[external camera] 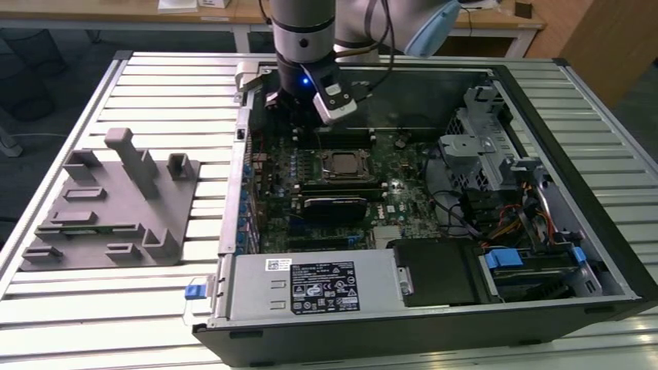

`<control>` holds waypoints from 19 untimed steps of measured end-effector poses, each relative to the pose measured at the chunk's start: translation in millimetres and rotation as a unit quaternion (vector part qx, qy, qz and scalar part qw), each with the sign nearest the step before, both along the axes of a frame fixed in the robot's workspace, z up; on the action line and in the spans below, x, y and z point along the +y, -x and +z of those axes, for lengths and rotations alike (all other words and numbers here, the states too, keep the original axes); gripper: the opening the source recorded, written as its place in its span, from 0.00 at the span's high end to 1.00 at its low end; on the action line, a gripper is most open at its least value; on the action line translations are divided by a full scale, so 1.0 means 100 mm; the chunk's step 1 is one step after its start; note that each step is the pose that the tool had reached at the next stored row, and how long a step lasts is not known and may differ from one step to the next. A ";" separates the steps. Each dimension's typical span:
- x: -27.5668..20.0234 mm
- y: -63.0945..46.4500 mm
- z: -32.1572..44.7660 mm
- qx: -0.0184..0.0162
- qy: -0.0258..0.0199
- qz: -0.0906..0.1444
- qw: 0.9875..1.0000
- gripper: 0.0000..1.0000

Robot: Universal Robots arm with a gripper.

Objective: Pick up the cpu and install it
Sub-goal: 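Install the first cpu locking lever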

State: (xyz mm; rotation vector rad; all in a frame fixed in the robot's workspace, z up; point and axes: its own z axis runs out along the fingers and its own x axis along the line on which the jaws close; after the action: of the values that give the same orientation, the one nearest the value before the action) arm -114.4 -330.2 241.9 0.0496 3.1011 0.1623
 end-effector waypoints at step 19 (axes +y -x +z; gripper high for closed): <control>0.000 -0.14 -0.001 0.010 -0.032 0.010 0.999 0.89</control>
State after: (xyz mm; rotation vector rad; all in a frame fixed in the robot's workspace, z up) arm -100.1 -330.2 241.8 0.0205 3.1166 0.2630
